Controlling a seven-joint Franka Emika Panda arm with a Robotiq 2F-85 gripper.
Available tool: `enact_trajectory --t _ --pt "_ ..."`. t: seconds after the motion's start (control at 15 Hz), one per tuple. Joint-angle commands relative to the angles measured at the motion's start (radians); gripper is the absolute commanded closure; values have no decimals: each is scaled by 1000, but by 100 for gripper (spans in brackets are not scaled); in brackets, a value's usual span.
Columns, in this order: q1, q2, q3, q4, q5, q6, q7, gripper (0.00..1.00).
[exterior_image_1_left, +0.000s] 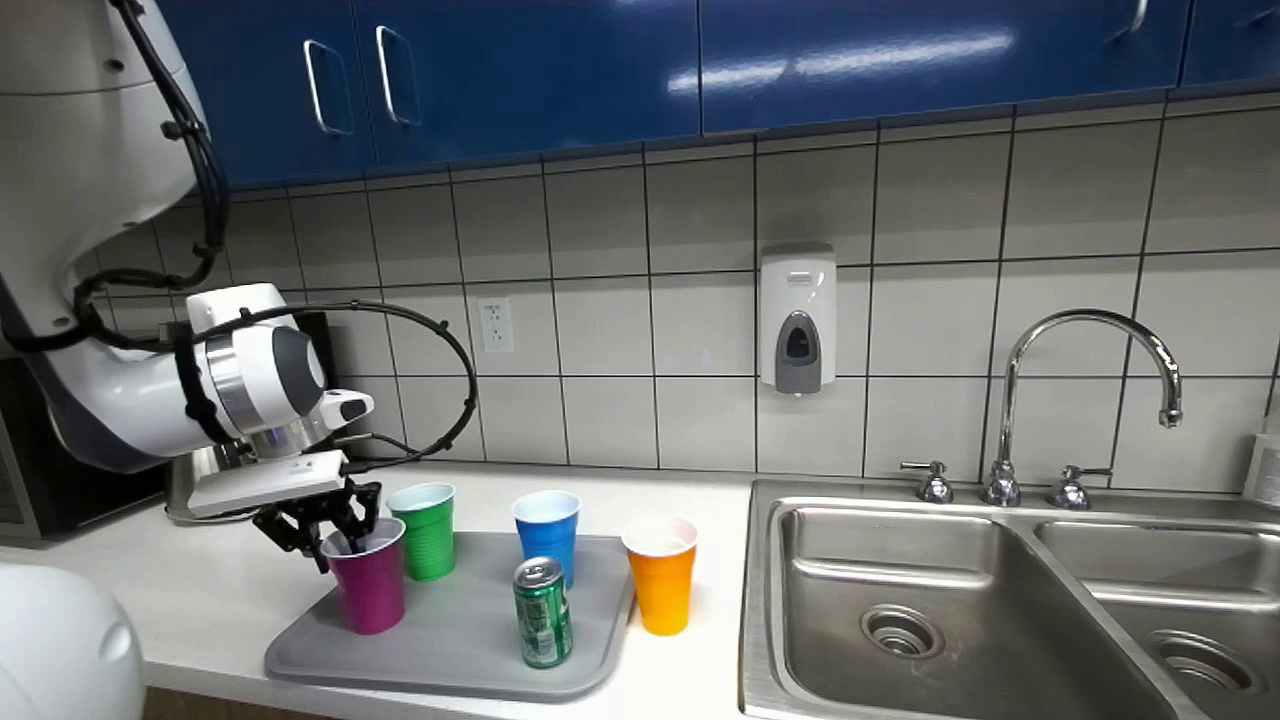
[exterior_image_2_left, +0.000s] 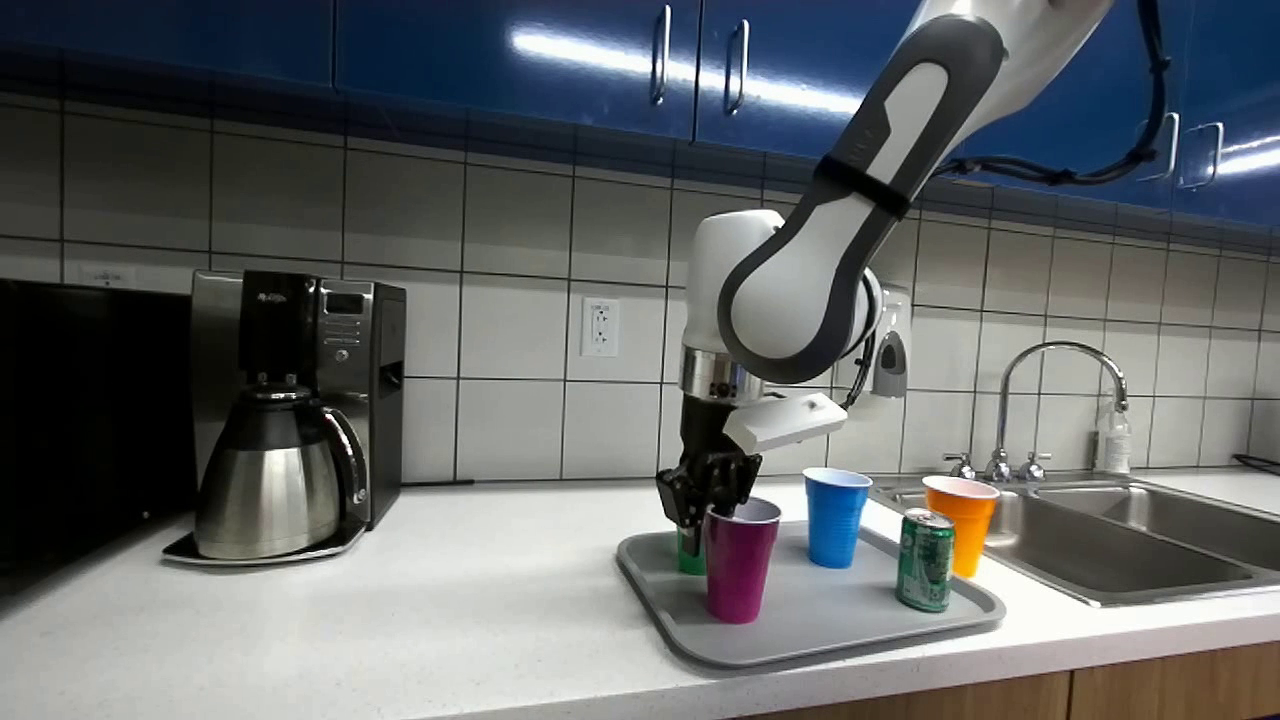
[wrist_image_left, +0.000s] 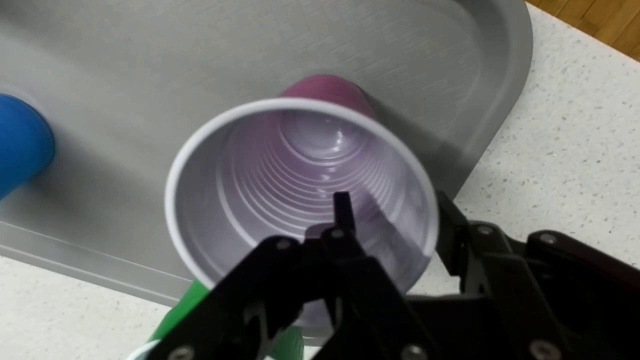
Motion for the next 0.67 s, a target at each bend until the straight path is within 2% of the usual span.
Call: enact_trajectory --t 0.0,0.2,0.27,0.6 --pt "3 -25 -3 7 -10 -8 -4 27" --pt "5 -37 -2 14 -13 -13 1 3" --pt "6 -43 -1 17 -13 -15 2 0" --pt "4 -73 6 28 -10 -18 2 0"
